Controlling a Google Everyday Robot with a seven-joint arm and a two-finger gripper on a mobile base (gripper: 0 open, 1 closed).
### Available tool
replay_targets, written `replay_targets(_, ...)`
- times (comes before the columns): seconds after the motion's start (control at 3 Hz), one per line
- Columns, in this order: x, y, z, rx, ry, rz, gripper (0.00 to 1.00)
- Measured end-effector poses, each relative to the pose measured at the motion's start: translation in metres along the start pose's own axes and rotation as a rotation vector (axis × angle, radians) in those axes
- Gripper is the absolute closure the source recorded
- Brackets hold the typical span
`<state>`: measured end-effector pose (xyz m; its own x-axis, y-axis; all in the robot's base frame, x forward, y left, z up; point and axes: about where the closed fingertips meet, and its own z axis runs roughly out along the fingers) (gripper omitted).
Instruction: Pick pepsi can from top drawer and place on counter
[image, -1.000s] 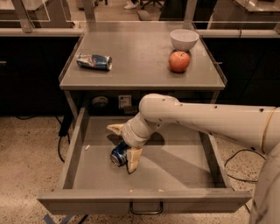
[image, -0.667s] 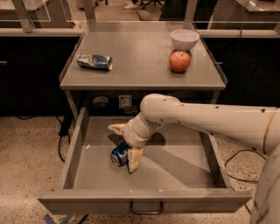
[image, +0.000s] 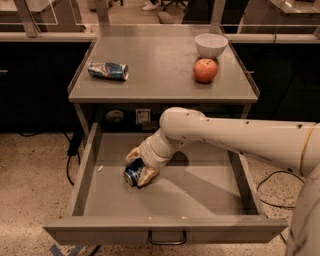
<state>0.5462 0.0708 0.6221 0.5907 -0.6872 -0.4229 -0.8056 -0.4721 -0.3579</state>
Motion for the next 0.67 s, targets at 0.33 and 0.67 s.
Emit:
replay_targets(0.33, 0.0000, 0.0000, 0.0000, 0.000, 0.000, 0.000, 0.64)
replay_targets(0.67, 0.0000, 0.0000, 0.0000, 0.000, 0.000, 0.000, 0.88)
